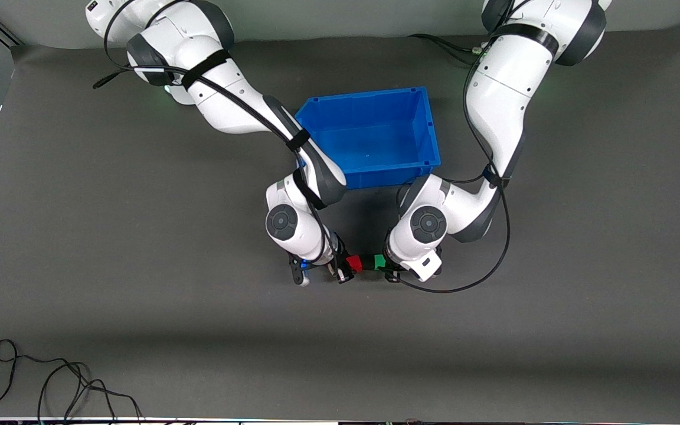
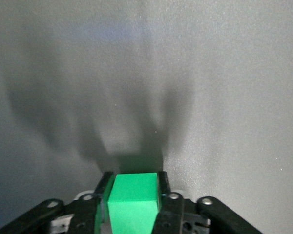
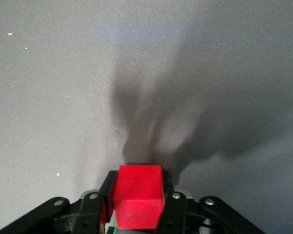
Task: Attach green and red cubes to black cube
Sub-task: 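Press the red and green cubes against the black cube with both grippers, then open both grippers and lift them off the joined cubes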
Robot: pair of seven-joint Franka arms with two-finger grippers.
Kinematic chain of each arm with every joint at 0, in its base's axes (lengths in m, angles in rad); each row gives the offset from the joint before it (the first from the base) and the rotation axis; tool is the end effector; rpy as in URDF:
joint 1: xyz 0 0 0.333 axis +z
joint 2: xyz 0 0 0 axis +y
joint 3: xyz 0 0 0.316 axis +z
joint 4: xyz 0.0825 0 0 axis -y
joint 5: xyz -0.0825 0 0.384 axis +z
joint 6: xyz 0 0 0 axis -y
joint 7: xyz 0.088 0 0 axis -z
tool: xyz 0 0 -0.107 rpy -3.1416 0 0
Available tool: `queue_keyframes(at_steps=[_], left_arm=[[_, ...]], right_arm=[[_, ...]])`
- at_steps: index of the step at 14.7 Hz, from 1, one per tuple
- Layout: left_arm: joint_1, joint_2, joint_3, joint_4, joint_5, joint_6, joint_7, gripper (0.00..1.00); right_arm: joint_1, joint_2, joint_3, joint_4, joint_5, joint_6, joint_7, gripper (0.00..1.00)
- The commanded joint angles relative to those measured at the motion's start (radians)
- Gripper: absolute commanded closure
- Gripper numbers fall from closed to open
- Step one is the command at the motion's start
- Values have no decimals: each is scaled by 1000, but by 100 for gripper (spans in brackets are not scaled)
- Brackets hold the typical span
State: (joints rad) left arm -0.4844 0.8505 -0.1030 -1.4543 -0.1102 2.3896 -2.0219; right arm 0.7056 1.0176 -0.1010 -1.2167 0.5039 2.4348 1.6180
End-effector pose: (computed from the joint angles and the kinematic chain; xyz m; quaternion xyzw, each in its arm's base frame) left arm 0.6145 -0.3933 0.1868 0.7116 0.6970 -0.0630 0.0622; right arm 0.6224 0.4597 0.1725 -0.7815 0.5991 0.0813 0.1540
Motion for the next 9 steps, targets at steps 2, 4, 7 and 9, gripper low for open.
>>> queue_keyframes(at_steps=[2,4,7,9], left_arm=[[-23,1,22,37,30,-6,-6,0],[-8,-14,28,72,59,-27,-5,0],[71,-74,48,84,189,-70,49,0],[125,-114,39,78,207,-119,276,0]], right_arm=[[0,4,-9,22,18,4,22,0],[-5,-16,-14,25,15,-3,19,0],[-27,-68,-31,10,-8,-58,3,0],[-55,-114,-54,6,-47,-159,-68,0]])
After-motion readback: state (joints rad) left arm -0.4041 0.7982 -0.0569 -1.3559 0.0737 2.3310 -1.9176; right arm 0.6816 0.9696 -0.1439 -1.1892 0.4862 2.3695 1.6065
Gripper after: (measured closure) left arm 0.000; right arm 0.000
